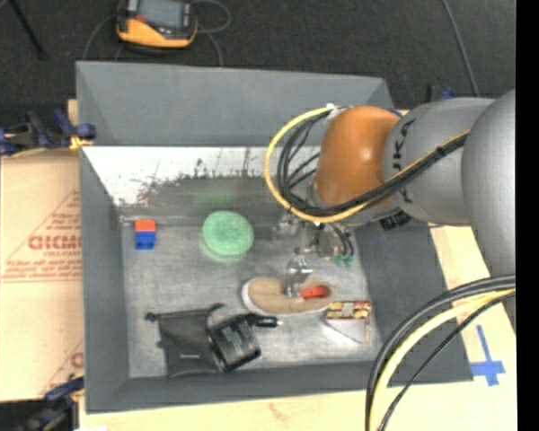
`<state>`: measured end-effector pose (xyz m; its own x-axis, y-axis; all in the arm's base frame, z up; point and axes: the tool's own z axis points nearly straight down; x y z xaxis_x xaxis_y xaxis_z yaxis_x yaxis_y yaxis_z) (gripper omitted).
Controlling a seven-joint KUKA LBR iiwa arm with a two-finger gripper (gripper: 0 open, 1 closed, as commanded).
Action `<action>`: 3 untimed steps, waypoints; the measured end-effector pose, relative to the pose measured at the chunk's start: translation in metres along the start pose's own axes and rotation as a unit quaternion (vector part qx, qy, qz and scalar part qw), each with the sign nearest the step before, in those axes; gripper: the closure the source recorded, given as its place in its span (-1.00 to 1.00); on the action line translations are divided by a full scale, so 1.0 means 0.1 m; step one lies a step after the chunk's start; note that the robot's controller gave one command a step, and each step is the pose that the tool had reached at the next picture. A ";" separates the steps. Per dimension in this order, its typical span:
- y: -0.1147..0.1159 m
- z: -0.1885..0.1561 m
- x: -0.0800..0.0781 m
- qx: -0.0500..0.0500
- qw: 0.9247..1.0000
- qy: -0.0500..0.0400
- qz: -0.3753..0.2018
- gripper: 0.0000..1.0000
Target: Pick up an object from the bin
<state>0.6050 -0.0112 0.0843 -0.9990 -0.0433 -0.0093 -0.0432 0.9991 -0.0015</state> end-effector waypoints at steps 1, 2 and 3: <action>0.07 0.09 -0.21 -0.003 0.993 0.004 -0.118 -1.00; 0.06 0.07 -0.30 -0.001 0.994 0.007 -0.109 1.00; 0.06 0.07 -0.30 -0.001 0.994 0.007 -0.109 1.00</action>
Offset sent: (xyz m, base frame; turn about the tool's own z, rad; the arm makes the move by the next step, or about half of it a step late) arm 0.0271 0.0095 -0.0143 -0.2183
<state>0.6348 -0.0035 0.0780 -0.9661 -0.2581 0.0042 -0.2581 0.9661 0.0003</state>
